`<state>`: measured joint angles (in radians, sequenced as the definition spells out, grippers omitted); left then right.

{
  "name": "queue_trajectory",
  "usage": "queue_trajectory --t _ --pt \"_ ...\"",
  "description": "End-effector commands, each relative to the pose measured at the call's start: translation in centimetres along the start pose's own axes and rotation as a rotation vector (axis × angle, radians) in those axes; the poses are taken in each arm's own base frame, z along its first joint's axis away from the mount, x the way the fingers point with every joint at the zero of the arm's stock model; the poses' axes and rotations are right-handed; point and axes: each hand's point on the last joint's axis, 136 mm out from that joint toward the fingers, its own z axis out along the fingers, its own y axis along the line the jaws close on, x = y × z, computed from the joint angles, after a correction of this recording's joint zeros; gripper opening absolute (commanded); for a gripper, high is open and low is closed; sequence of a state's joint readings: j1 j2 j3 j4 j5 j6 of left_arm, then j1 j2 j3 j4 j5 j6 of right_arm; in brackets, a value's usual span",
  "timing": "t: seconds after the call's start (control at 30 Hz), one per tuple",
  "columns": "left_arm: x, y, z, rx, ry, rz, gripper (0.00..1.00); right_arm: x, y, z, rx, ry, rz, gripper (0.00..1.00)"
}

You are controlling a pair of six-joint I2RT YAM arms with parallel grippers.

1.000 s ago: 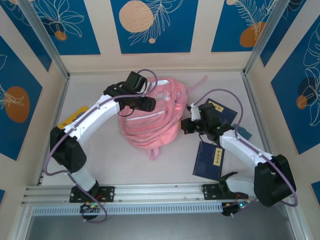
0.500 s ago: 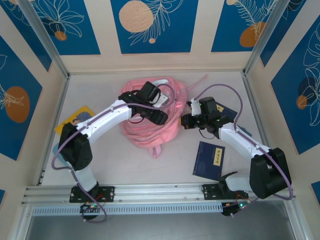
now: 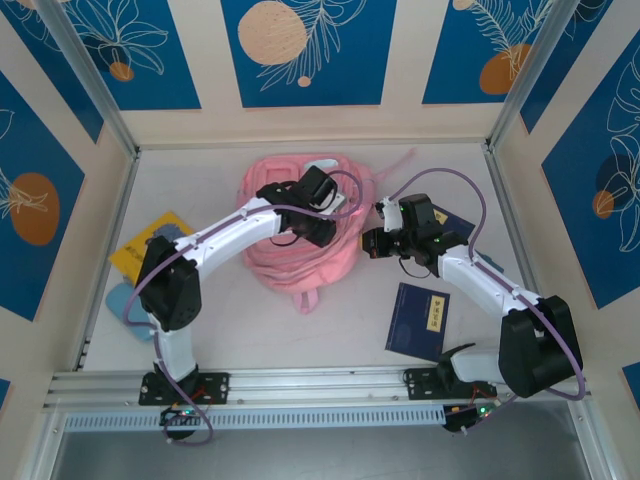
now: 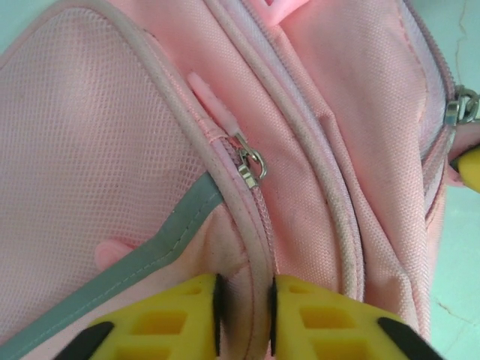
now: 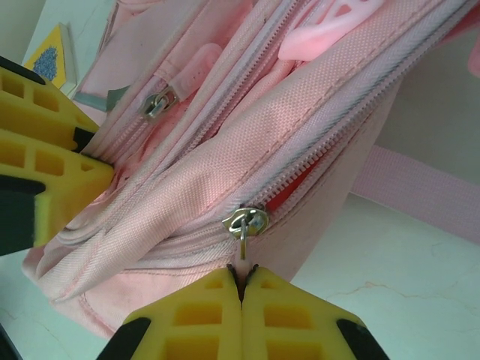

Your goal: Pack the student bag

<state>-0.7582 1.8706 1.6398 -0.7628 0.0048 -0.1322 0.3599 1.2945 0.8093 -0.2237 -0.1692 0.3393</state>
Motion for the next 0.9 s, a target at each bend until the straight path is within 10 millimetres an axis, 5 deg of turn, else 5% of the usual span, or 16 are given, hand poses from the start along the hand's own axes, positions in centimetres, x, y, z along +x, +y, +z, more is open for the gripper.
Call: queue_trajectory --t 0.0,0.4,0.57,0.87 --pt "-1.2 1.9 0.7 -0.097 -0.025 -0.055 0.15 0.2 2.7 -0.6 -0.107 -0.011 -0.066 0.0" --pt "-4.3 2.1 0.1 -0.082 -0.132 -0.207 0.0 5.0 7.3 1.1 -0.281 0.06 -0.06 0.0" --pt "-4.1 2.9 -0.6 -0.103 -0.137 -0.205 0.0 5.3 5.4 1.2 -0.175 0.048 -0.007 0.0" --pt "-3.4 3.4 -2.5 -0.102 -0.157 -0.197 0.0 0.8 0.0 -1.0 -0.068 -0.059 0.217 0.47"
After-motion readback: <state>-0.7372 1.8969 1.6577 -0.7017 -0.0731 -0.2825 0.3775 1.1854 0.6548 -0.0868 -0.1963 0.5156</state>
